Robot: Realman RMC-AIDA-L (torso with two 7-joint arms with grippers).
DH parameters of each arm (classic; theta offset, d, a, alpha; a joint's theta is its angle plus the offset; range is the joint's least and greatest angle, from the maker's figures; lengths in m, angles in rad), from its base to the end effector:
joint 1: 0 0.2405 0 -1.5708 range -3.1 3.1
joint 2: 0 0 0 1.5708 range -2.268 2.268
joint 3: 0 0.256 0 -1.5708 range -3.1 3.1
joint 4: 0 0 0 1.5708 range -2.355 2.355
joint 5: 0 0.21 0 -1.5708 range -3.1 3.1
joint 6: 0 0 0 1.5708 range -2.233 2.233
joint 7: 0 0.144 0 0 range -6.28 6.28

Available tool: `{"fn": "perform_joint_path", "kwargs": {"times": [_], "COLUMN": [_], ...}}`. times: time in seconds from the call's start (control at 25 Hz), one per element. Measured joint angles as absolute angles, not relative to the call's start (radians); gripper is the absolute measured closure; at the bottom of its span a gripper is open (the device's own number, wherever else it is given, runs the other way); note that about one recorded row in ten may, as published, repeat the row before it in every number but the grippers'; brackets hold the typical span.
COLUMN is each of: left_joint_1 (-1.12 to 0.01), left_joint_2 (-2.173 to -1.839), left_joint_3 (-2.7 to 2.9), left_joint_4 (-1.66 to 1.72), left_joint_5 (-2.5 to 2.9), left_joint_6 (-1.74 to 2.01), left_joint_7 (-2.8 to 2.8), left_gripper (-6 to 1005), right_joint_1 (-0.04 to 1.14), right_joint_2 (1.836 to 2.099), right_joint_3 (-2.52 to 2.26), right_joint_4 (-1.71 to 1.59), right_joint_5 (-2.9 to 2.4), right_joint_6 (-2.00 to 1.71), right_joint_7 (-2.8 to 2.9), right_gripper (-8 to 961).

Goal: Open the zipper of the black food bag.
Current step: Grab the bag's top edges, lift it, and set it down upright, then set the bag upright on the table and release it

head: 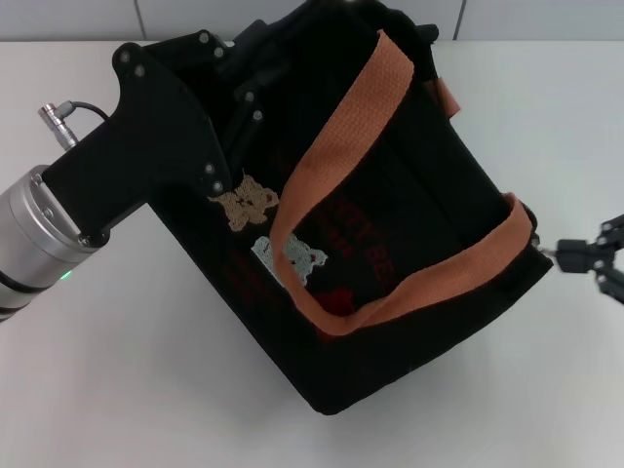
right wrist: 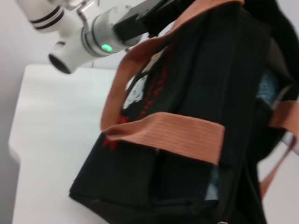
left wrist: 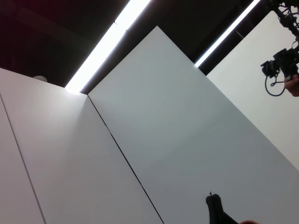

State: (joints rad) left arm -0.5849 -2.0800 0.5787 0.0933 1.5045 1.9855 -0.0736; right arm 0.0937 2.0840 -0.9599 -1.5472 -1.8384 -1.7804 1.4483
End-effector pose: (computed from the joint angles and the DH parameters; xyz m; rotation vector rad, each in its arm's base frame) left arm -0.2068 0.2840 -0.0038 -1.9364 0.5537 -1.3134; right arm 0.2328 0.2475 0.0870 -2.7648 0.0179 0.3690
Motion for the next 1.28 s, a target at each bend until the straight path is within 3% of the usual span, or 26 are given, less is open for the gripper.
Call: {"fn": "perform_joint_path", "kwargs": {"times": [0.28,0.48,0.68,1.08,1.28], "left_joint_1": [-0.587,-0.587,-0.589,-0.591,-0.591], "left_joint_2": [-2.08,-2.08,-2.08,-2.08,-2.08], "left_joint_3": [0.578,0.578,0.579,0.582,0.58], "left_joint_4": [0.093,0.094,0.094,0.093,0.092], "left_joint_5": [1.505,1.505,1.506,1.506,1.506], "left_joint_6": [1.985,1.985,1.985,1.985,1.985], "left_joint_7": [-0.074,-0.074,-0.074,-0.074,-0.074], "left_gripper": [853,853,853,853,852], "right_joint_1": [0.136,0.181,0.26,0.381,0.422], "right_joint_2": [2.076,2.049,2.048,2.076,2.079], "right_joint_3": [-0.722,-0.661,-0.663,-0.684,-0.749], "right_joint_4": [-1.434,-1.358,-1.243,-1.149,-1.08], "right_joint_5": [-1.81,-1.914,-2.025,-2.141,-2.143], "right_joint_6": [-1.857,-1.867,-1.861,-1.746,-1.689], "right_joint_7": [1.552,1.552,1.524,1.493,1.471], "right_gripper": [914,748,508,282,216]}}
